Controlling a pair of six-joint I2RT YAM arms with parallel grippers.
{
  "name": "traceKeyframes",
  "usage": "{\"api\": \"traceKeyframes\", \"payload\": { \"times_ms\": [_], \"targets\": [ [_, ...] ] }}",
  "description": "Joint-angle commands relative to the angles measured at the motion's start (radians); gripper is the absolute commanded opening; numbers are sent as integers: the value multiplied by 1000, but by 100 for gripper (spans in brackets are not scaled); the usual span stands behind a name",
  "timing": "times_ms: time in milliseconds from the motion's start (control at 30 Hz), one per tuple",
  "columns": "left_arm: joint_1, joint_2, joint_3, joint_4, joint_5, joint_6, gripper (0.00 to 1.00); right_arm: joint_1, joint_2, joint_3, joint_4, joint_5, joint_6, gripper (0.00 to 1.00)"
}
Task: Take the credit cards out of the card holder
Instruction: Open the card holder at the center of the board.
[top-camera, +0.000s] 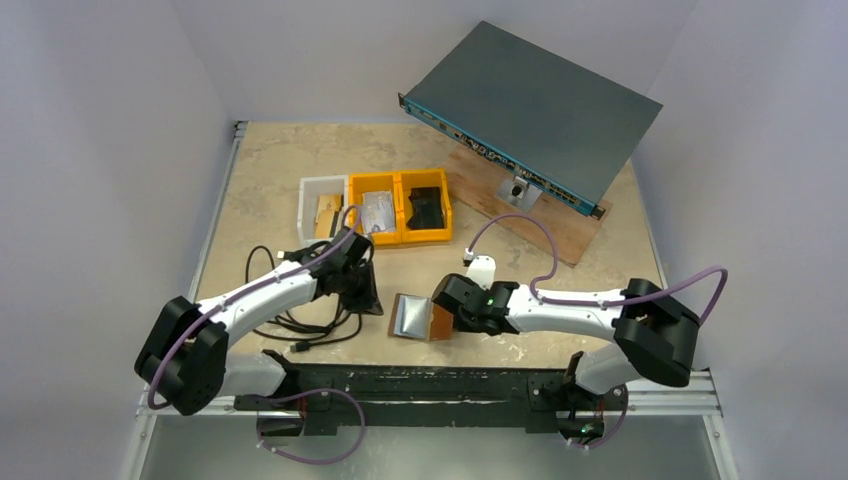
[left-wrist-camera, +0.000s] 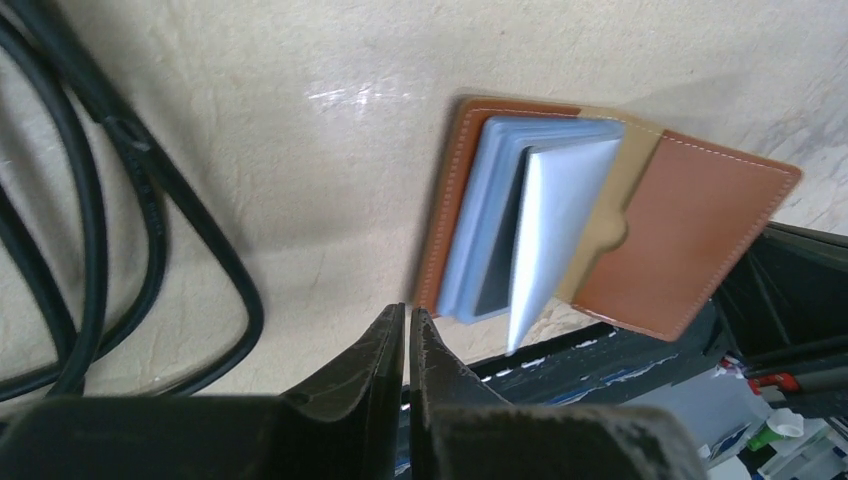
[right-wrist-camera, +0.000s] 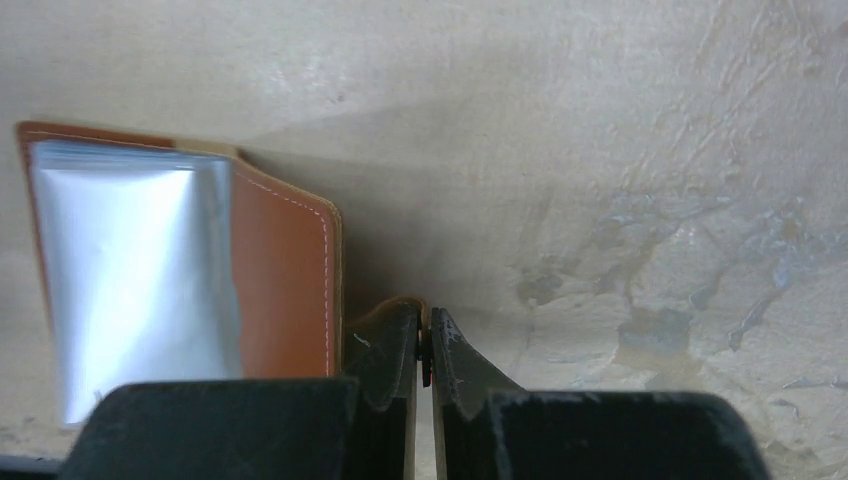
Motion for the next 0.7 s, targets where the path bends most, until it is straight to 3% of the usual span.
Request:
{"api": "traceKeyframes", "payload": {
  "times_ms": [0, 367, 667],
  "targets": [
    [-33, 50, 83, 52, 43, 22, 5, 0, 22, -19, -42, 45, 95, 0],
    [-113, 183, 138, 95, 8, -55, 4, -61, 70, -32, 29, 6, -36, 0],
    [-150, 198, 143, 80, -28, -101, 3, -129, 108, 11, 70, -21, -129, 0]
  ]
}}
